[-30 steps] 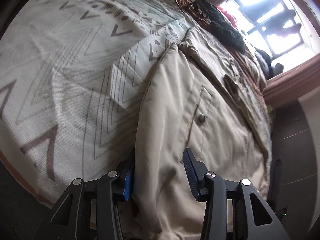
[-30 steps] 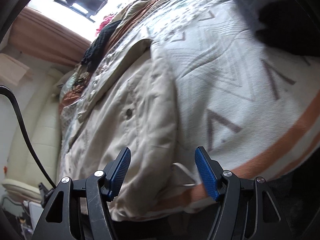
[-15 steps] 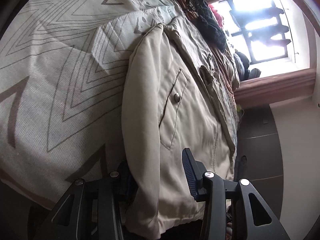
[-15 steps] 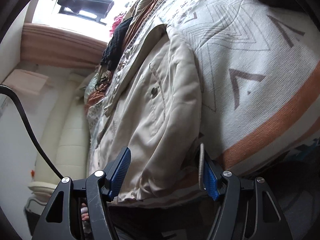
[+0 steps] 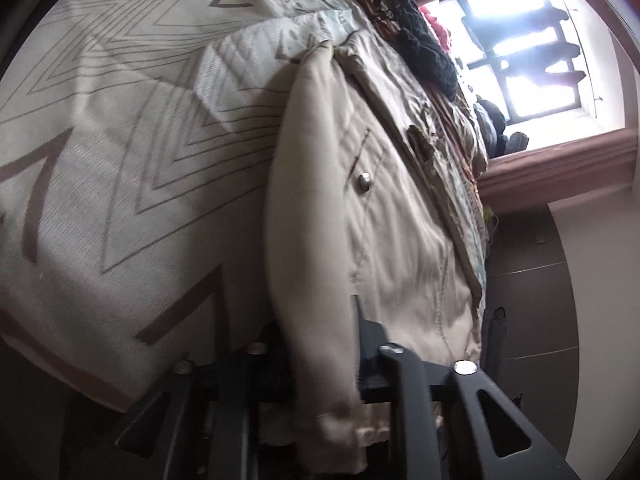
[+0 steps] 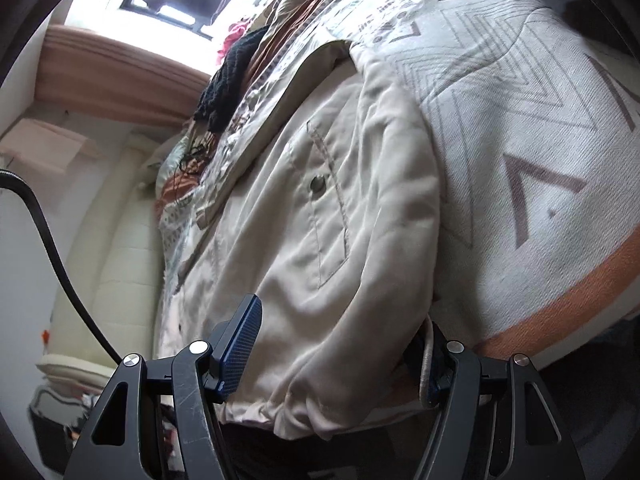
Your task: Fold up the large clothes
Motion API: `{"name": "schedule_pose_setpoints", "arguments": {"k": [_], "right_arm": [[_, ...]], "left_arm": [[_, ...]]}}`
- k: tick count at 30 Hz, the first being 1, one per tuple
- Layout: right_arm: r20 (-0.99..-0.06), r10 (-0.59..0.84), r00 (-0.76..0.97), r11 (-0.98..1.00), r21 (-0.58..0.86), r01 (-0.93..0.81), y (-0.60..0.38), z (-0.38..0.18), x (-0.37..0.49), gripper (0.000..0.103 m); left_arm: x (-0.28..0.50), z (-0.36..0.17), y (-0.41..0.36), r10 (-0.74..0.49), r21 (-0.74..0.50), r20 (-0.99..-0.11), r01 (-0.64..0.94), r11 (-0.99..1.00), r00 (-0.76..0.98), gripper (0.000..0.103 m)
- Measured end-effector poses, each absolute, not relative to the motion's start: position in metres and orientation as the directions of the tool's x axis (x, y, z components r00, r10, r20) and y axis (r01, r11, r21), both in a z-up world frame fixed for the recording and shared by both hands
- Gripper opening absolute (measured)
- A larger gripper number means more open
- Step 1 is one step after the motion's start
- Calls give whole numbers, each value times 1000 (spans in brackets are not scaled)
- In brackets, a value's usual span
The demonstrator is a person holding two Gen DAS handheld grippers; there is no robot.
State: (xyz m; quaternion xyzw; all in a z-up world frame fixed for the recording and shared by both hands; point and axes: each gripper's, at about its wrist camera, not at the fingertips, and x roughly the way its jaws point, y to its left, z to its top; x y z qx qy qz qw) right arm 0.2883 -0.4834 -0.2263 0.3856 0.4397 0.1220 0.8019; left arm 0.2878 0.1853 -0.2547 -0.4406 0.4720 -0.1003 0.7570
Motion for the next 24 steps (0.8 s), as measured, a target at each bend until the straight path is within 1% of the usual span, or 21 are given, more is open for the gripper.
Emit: {"name": "schedule_pose_setpoints", "arguments": {"k": [1, 2, 3, 4, 5, 6, 7, 13, 24], "right_arm": [[-611, 538, 581, 673, 726, 141, -482, -227, 288, 61], [-617, 536, 576, 678, 721, 142, -480, -228, 287, 52], [-627, 529, 573, 685, 714, 149, -480, -229, 287, 45], [-629, 527, 571, 681, 715, 159, -481, -231, 287, 32], [-614, 543, 573, 658, 735, 163, -483, -233, 286, 32], [-599, 548, 585, 643, 748, 163, -485, -232, 284, 27], [-586, 544, 600, 640, 753, 155, -486, -229, 280, 25], [-508, 532, 677, 643, 763, 68, -490, -188, 261, 22], [-332, 555, 762, 612, 784, -103, -490, -100, 214, 21]], "left_arm": [[286, -255, 187, -569, -766, -621, -265, 585, 539, 13], [284, -256, 189, -575, -777, -608, -264, 571, 547, 11], [282, -255, 192, -580, -792, -589, -259, 553, 562, 10], [280, -253, 192, -579, -796, -582, -254, 549, 571, 9], [278, -248, 192, -576, -800, -572, -244, 548, 585, 8], [277, -244, 192, -574, -803, -564, -234, 548, 594, 8], [275, -237, 192, -572, -809, -550, -219, 545, 608, 7], [263, -187, 191, -568, -833, -468, -124, 538, 676, 6], [218, -96, 193, -560, -847, -333, 21, 532, 758, 6]]}}
